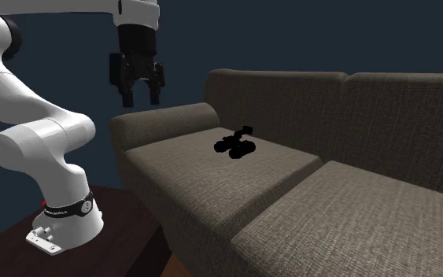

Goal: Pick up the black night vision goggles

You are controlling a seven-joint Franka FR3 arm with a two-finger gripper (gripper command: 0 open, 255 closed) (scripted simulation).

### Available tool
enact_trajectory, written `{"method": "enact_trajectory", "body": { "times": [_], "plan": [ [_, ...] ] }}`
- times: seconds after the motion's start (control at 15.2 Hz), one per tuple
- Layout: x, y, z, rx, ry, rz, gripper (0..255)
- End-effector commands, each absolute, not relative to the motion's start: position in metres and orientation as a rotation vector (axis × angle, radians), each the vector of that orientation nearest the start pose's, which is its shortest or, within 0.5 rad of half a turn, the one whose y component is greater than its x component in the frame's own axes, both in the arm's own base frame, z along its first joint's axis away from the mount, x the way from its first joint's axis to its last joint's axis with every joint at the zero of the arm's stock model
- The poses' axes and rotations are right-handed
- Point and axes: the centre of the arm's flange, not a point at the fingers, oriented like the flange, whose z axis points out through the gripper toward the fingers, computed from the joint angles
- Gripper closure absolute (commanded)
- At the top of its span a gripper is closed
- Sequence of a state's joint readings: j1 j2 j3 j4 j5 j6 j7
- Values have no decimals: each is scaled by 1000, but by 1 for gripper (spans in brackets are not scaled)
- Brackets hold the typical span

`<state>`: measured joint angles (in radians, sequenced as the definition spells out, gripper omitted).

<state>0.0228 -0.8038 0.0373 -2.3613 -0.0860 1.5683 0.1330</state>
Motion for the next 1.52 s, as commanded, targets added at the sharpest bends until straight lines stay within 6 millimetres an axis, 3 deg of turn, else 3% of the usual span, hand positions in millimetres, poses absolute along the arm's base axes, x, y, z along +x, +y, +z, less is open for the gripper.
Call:
{"method": "enact_trajectory", "body": {
  "times": [0.0, 0.73, 1.45],
  "plan": [
    [302, 12, 594, -3250, 138, -34, 0],
    [390, 105, 545, -3197, -346, -59, 0],
    [447, 222, 499, -3071, -811, -81, 0]
  ]
}}
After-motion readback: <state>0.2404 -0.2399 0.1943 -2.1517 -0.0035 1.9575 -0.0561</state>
